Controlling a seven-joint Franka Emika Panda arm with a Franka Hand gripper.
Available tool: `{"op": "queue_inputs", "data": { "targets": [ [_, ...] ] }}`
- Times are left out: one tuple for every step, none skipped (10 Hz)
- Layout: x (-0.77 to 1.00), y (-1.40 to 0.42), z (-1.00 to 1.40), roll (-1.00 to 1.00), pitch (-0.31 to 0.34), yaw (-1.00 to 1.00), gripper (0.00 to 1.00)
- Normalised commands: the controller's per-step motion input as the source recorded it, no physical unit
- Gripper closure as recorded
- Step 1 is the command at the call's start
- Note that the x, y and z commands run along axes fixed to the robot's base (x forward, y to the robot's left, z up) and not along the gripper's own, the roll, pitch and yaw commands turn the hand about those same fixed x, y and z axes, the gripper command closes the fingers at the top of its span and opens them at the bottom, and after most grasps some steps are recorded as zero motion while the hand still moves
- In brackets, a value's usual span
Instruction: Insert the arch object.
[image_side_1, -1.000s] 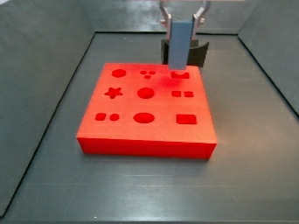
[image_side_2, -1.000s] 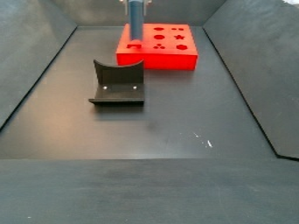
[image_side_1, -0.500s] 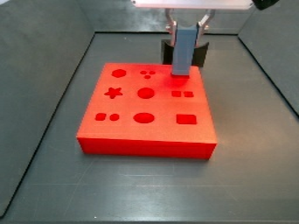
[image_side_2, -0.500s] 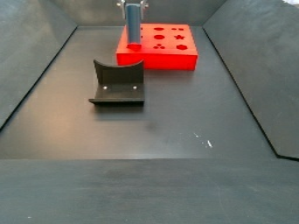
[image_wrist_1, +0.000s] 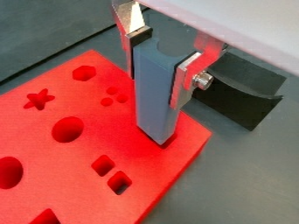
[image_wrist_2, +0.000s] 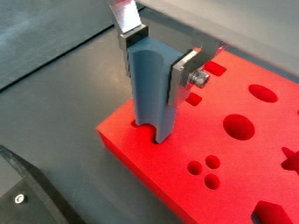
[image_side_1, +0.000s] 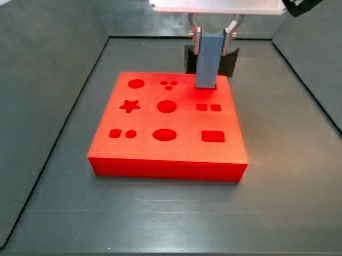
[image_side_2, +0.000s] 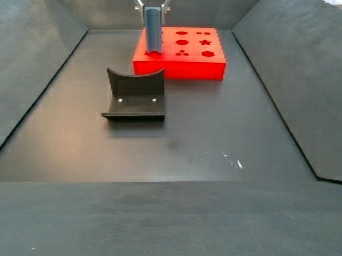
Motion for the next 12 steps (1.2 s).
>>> {"op": "queue_inputs", "data": {
  "targets": [
    [0.14, 0.0, -0.11, 0.01, -0.004, 0.03, 1.0],
    [0.0, 0.0, -0.1, 0.0, -0.016, 0.0, 1.0],
    [-0.12, 0.0, -0.1, 0.04, -0.009, -0.03, 1.0],
    [-0.12, 0.0, -0.09, 0.03, -0.017, -0.04, 1.0],
    [-0.01, 0.0, -0.13, 0.0, -0.039, 0.0, 1.0],
    [0.13, 0.0, -0.27, 0.0, -0.054, 0.0, 1.0],
    [0.29, 0.0, -0.38, 0.0, -0.061, 0.0, 1.0],
    [0.26, 0.0, -0.39, 0.02, -0.073, 0.0, 1.0],
    [0.2, 0.0, -0.41, 0.02, -0.091, 0.0, 1.0],
    [0.07, 0.0, -0.38, 0.06, -0.099, 0.01, 1.0],
    [-0.15, 0.0, -0.33, 0.13, -0.081, 0.0, 1.0],
    [-0.52, 0.0, -0.27, 0.15, -0.064, -0.13, 1.0]
  ]
}}
